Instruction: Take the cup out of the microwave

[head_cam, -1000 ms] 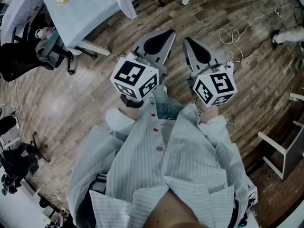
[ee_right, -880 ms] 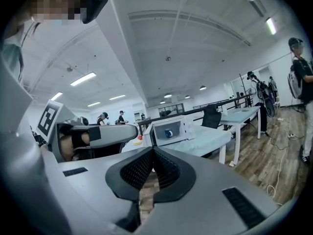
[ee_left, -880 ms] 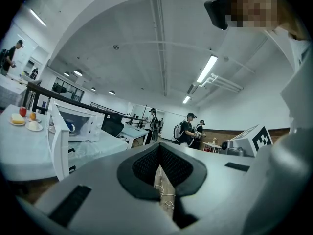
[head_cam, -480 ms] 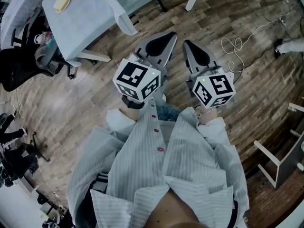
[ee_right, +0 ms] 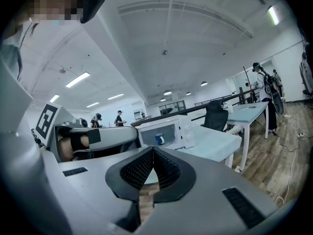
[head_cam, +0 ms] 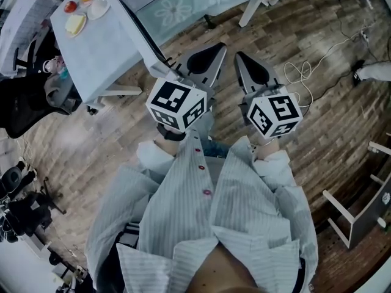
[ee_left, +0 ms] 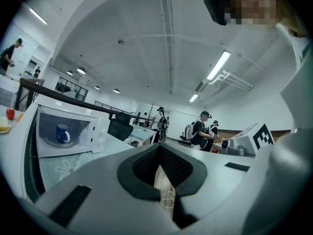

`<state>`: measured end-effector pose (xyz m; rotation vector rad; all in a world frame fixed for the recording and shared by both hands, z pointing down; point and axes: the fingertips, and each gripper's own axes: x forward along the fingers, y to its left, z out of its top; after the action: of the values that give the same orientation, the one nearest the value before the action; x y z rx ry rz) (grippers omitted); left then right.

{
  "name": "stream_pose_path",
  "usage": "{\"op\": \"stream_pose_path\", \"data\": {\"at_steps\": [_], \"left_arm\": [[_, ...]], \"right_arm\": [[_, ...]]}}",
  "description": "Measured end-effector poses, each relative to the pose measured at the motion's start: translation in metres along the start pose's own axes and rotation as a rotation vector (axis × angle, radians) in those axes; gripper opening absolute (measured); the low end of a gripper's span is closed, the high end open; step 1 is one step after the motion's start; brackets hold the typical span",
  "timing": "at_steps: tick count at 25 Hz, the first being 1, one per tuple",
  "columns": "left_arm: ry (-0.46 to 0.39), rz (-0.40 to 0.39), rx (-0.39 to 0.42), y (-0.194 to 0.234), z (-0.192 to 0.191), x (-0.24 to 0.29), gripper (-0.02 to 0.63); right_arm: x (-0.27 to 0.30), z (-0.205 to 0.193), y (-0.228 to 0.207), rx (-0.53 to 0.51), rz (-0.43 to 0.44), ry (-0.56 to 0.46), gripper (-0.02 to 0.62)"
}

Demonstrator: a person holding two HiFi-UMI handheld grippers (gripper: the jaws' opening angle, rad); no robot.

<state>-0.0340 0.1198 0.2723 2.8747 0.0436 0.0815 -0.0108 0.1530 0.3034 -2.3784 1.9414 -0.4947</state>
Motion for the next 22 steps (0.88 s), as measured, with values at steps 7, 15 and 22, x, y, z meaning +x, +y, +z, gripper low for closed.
{"op": "stream_pose_path", "data": {"at_steps": [7,15,22], "left_arm": [[-0.019,0.001,-0.011,0.025,0.010,0.026,0.008],[-0.034,0.029,-0.032,0.042,0.010,0.049,0.008],[-0.074,0.119,-0.032,0.065,0.018,0.089,0.008]], "right_arm": [[0.027,0.012,-0.020,-0.007,-0.012,0.004,0.034],[0.057,0.011,-0.033,-0.008,0.030,0.038,0.034],[0.096,0.024,-0.063,-0.042,0.139,0.069,0.034]]}}
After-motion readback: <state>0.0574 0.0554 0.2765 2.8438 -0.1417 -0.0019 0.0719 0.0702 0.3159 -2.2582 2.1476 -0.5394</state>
